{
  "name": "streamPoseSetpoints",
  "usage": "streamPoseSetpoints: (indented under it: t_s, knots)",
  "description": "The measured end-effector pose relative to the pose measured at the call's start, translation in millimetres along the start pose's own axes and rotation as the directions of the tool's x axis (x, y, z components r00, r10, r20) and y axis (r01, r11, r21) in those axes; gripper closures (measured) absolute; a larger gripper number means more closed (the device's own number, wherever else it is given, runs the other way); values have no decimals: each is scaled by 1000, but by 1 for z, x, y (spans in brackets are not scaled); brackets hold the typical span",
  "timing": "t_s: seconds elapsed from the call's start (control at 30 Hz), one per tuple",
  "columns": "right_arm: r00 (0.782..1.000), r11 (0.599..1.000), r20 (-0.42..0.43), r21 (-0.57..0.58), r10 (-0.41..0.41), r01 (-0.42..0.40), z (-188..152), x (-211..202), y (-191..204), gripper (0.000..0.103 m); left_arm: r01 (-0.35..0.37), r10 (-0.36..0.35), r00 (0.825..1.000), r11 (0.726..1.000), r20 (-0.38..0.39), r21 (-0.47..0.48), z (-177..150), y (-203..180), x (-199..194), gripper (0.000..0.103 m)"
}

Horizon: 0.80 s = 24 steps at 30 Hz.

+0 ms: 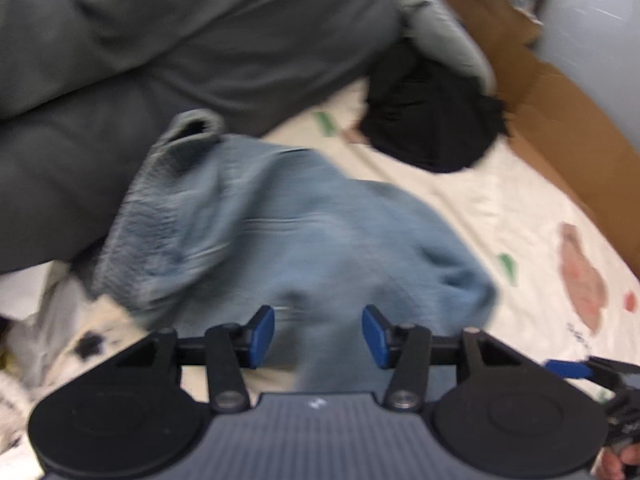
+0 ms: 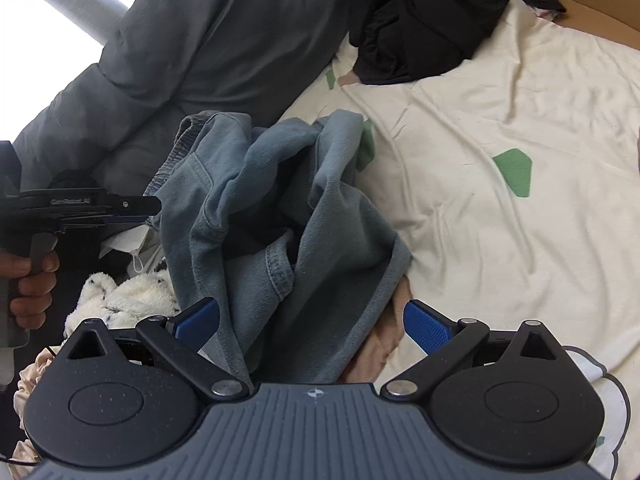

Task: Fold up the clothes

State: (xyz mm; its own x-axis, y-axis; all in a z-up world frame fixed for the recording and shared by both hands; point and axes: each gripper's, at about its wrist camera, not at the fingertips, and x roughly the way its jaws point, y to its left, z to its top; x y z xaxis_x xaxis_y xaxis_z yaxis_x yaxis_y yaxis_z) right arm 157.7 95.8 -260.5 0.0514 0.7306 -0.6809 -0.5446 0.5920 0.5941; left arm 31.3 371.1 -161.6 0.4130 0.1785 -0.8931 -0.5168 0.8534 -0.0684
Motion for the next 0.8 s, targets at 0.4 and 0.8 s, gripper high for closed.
streamPoseSetpoints:
  t_s: [0.4,0.8]
  knots:
    - [999,999,-30,9,-32,32,-5,1,-9,2,-248,250,968,964,3,-98,8,78,33,32]
    - [996,997,-39,27,-77,78,-14,-10,-17,2,-255,255,967,967,-7,29,15,92,90,26]
